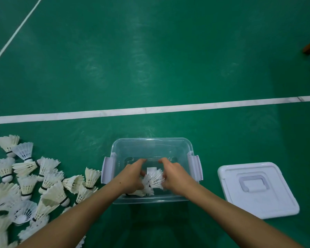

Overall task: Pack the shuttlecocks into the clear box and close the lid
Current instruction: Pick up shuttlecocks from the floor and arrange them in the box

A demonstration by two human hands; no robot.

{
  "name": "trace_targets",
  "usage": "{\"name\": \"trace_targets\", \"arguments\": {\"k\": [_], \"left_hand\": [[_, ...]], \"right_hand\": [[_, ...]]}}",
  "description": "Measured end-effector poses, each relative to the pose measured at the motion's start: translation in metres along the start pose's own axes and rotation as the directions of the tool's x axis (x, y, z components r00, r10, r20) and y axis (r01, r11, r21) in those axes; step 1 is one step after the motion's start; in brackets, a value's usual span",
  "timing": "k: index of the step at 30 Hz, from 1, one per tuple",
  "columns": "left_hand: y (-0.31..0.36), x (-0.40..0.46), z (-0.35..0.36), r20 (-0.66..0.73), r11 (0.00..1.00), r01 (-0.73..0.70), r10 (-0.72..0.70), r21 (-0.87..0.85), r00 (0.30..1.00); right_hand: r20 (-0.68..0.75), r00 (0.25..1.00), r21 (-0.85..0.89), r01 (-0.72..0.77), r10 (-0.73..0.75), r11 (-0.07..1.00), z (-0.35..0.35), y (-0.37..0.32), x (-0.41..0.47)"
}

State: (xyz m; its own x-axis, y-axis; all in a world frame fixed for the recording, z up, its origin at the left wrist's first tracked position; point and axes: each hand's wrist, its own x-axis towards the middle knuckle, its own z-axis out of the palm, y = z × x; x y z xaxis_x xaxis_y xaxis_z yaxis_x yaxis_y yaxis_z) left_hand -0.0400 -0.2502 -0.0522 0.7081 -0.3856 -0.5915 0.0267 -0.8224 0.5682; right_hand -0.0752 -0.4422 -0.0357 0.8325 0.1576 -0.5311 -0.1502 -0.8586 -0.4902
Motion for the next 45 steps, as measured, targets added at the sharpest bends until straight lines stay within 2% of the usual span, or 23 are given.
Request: {"name": "trace_targets", "arguments": {"k": [4,9,13,18,20,23,27,33,39,42,45], "left_hand": [[-0.003,0.0,0.002,0.012,0.999,0.03,-0.03,-0.032,0.999],[-0.003,0.003,0.009,-0.024,0.998,0.055,-0.056,-0.041,0.998],[0.0,0.0,0.01,-0.061,0.999,0.037,-0.035,0.026,0.998],[0.009,-0.008,0.001,-0.077,0.984,-0.057,0.07,0.169,0.995],[0.012,-0.02,-0.01,-0.108,0.989,-0.133,0.14,0.072,0.984],[0.01,-0.052,-0.036,-0.258,0.937,-0.273,0.214,-0.221,0.942],[-0.016,-0.102,-0.072,-0.478,0.887,-0.351,0.178,-0.3,0.86],[-0.08,-0.146,-0.106,-0.592,0.91,-0.278,0.047,-0.306,0.804],[-0.161,-0.177,-0.117,-0.633,0.941,-0.155,-0.076,-0.301,0.771],[-0.195,-0.183,-0.112,-0.587,0.949,-0.067,-0.133,-0.307,0.799],[-0.213,-0.18,-0.103,-0.526,0.963,-0.021,-0.129,-0.269,0.841]], "right_hand": [[0.129,0.99,0.148,-0.075,0.056,0.986,0.01,-0.003,0.003],[0.194,0.972,0.251,-0.179,0.131,0.951,0.01,0.0,0.011],[0.21,0.97,0.221,-0.17,0.123,0.96,0.009,-0.002,0.014],[0.194,0.976,0.193,-0.137,0.099,0.972,-0.007,-0.001,0.009],[0.156,0.986,0.153,-0.089,0.065,0.984,-0.022,-0.004,0.004],[0.029,1.0,0.094,0.004,-0.007,0.996,-0.047,-0.013,-0.005],[-0.137,0.983,0.151,0.144,-0.124,0.978,-0.07,-0.041,-0.013],[-0.191,0.937,0.182,0.326,-0.292,0.928,-0.067,-0.113,0.001],[-0.094,0.878,0.069,0.476,-0.469,0.877,-0.035,-0.189,0.029],[-0.021,0.86,0.003,0.51,-0.51,0.86,-0.01,-0.218,0.049],[0.056,0.865,-0.056,0.502,-0.5,0.863,0.017,-0.233,0.067]]}}
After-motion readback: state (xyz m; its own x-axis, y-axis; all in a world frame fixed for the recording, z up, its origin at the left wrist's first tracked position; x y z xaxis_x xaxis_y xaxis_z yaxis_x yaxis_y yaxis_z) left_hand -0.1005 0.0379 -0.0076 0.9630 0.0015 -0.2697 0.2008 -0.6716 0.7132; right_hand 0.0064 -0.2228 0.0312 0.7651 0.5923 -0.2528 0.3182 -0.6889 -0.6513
